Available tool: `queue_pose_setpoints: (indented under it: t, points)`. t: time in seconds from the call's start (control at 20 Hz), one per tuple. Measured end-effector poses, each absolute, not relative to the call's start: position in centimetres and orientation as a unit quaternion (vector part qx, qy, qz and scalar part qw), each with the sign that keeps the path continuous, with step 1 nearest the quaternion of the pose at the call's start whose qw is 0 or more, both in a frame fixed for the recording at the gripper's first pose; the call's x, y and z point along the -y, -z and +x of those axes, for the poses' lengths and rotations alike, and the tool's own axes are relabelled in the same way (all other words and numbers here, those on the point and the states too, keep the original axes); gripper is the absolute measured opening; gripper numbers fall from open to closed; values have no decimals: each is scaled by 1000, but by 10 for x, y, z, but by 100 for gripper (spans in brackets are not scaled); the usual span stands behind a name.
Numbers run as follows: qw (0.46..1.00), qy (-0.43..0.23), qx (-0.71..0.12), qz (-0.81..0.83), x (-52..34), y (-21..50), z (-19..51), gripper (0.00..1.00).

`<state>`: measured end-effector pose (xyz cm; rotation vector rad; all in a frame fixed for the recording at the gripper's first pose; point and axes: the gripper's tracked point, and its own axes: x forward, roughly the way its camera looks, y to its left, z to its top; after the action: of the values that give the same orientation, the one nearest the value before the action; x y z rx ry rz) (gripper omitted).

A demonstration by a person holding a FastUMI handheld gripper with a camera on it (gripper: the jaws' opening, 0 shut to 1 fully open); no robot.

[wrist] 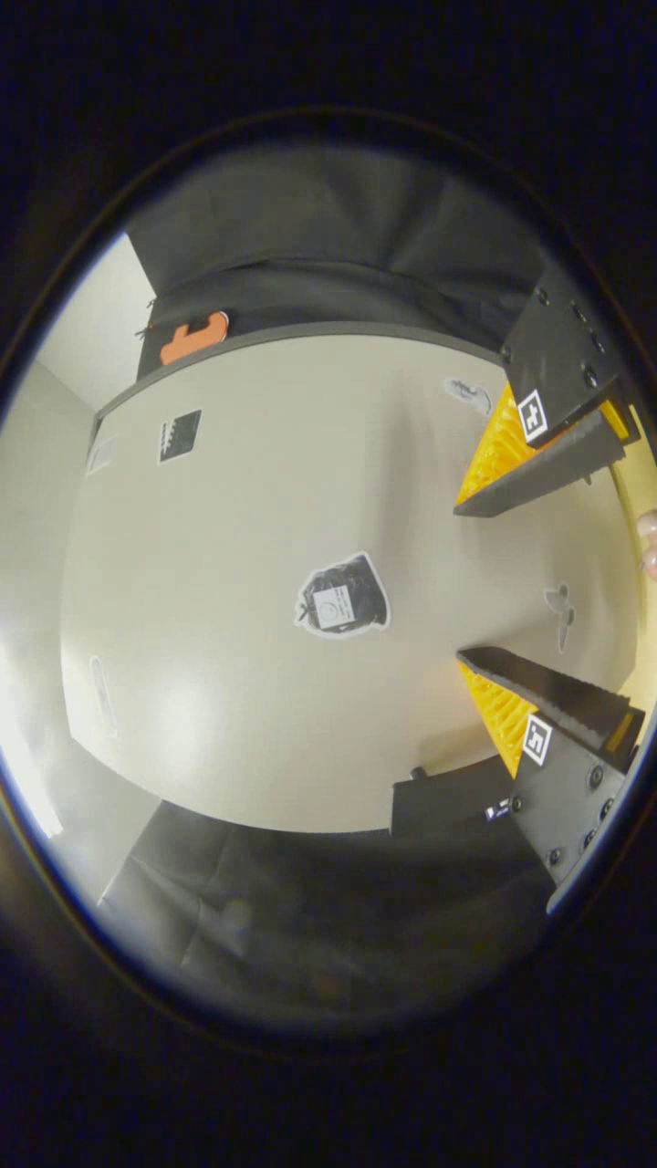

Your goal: Open the shoe cabinet door, grab the shoes and put them into the shoe cabinet, then close the shoe cabinet door.

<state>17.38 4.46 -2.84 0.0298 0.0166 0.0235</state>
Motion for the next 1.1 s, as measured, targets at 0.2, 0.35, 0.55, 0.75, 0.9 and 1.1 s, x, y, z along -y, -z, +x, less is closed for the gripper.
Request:
queue_pose_setpoints:
  t: [0.2,0.35,0.55,0.75,0.9,1.1]
  points:
    - [1000,3,-9,-4,-52,30,182,92]
    - [1000,21,-3,-10,-51,29,180,92]
    - [999,33,-5,-7,-52,25,175,92]
    - [999,33,0,-2,-53,26,175,92]
    - [1000,29,2,-5,-53,27,173,92]
    - [1000,20,5,-3,-55,28,173,92]
